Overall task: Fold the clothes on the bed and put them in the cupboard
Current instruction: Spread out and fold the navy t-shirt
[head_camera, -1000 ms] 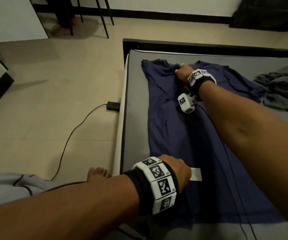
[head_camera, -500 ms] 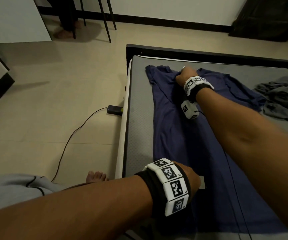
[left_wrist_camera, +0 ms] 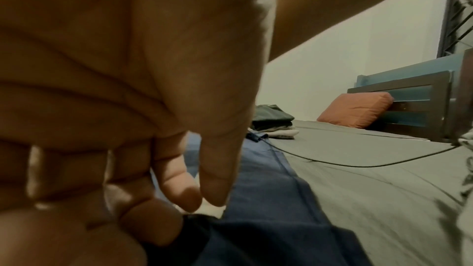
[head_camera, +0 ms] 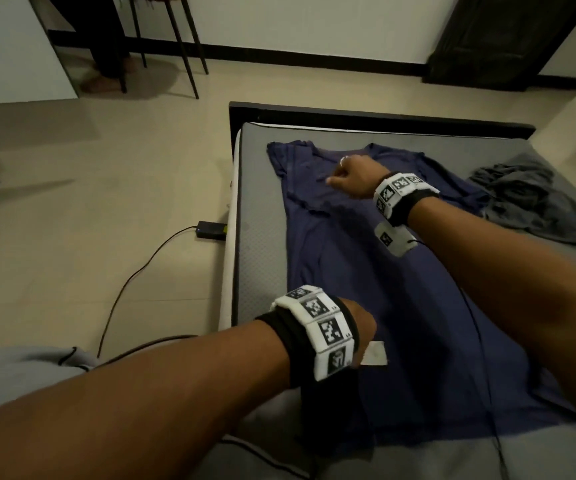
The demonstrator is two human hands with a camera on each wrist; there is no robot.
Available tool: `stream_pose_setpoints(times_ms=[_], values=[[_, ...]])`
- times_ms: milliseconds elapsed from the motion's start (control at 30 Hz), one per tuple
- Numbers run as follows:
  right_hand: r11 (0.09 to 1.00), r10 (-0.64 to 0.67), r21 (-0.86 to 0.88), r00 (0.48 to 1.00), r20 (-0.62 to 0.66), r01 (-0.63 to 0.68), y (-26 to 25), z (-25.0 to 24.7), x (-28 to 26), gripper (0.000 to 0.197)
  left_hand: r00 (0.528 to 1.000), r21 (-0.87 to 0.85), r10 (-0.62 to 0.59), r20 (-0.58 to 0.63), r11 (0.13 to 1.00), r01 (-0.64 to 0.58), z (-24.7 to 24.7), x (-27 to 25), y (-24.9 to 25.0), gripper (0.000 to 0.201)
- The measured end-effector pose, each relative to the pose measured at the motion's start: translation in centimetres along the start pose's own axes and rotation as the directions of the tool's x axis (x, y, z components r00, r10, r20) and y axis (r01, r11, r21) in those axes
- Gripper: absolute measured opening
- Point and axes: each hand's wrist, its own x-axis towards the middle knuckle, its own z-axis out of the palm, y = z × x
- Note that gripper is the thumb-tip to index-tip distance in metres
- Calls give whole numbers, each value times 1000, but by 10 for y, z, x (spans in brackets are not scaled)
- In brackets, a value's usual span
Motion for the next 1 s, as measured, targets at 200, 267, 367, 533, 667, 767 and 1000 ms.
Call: stream_pose_setpoints(times_ms=[200,267,367,533,667,767,1000], values=[[954,254,-195,959,124,-228,97,18,-52,42,998,4,-44,-51,999,44,-42,13,-17,26],[931,329,-191,942,66,-311,124,19,-65,42,996,-11,-51,-66,999,50,-54,19,-18,24],[884,434,-202,901,13,-423,168,21,-75,41,993,-15,-60,-100,998,59,-63,35,-20,34],[865,484,-79,865,-132,-496,220,18,-78,30,992,-40,-71,-107,997,67,-73,70,-28,14],[803,587,124,737,-336,-583,241,9,-74,34,991,-28,-83,-110,996,80,-58,96,-34,29],[735,667,127,676,-312,-666,249,3,-65,44,987,33,-156,-37,987,157,-52,109,-26,58],[715,666,-59,705,-244,-697,261,-11,-35,18,967,-16,-234,98,971,236,-65,125,-19,87]])
